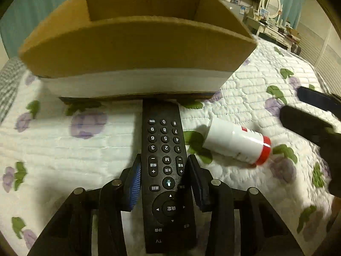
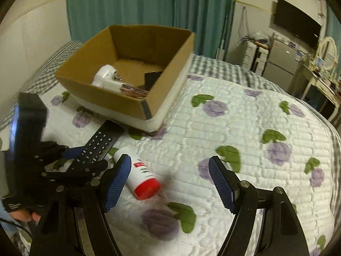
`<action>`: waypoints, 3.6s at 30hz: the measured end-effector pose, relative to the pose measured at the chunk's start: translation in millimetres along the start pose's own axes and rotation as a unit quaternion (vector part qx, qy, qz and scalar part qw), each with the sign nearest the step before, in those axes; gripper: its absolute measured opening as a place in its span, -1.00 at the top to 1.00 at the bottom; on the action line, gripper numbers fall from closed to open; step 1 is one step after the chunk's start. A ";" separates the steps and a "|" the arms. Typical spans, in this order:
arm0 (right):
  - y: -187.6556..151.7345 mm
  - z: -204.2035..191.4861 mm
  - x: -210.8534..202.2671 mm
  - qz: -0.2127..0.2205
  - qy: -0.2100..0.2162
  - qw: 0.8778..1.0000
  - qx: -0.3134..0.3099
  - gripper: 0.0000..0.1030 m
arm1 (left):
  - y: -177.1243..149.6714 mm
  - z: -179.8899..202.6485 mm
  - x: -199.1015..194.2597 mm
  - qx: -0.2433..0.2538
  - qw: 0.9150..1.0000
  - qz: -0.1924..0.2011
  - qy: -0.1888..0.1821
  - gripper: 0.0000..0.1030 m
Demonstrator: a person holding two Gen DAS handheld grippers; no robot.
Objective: Organize rigid objects
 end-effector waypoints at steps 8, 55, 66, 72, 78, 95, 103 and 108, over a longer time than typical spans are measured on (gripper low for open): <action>-7.6 -31.2 48.7 -0.064 0.033 0.996 -0.057 -0.45 | -14.2 -31.2 -40.6 -0.016 0.999 0.027 0.010 0.29; 121.3 -5.8 -14.2 0.095 -0.015 0.995 -0.013 0.30 | 187.6 -54.0 -26.5 0.003 0.988 0.150 0.024 0.43; 116.1 -3.9 -16.7 0.087 -0.016 0.996 -0.006 0.30 | 172.4 -59.0 -21.6 0.003 0.988 0.150 0.032 -0.14; 133.3 -12.9 -21.8 0.092 -0.003 0.996 -0.001 0.30 | 175.4 -78.5 -59.3 -0.003 0.982 0.184 0.039 -0.14; 163.8 -13.4 13.8 0.076 -0.005 0.997 -0.001 0.29 | 179.0 -97.8 -70.4 -0.010 0.978 0.200 0.058 -0.19; 168.0 -5.8 18.6 0.092 -0.037 0.995 0.024 0.03 | 177.9 -109.9 -58.6 -0.019 0.978 0.199 0.061 -0.19; 174.6 -25.8 -83.6 0.141 -0.075 0.987 0.023 -0.09 | 178.1 -110.5 -147.8 -0.021 0.963 0.260 0.062 -0.21; 173.2 -45.8 -149.0 0.172 -0.088 0.981 0.019 -0.21 | 170.7 -108.6 -213.2 -0.026 0.949 0.308 0.061 -0.31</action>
Point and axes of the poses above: each gripper's, at about its wrist camera, not at the fingertips, and x roughly the way its jaws point, z to its right, y to its top, the point moved 6 cm from there along x, roughly the way its jaws point, and after that the axes turned 9 degrees about y, right-handed, at the moved point
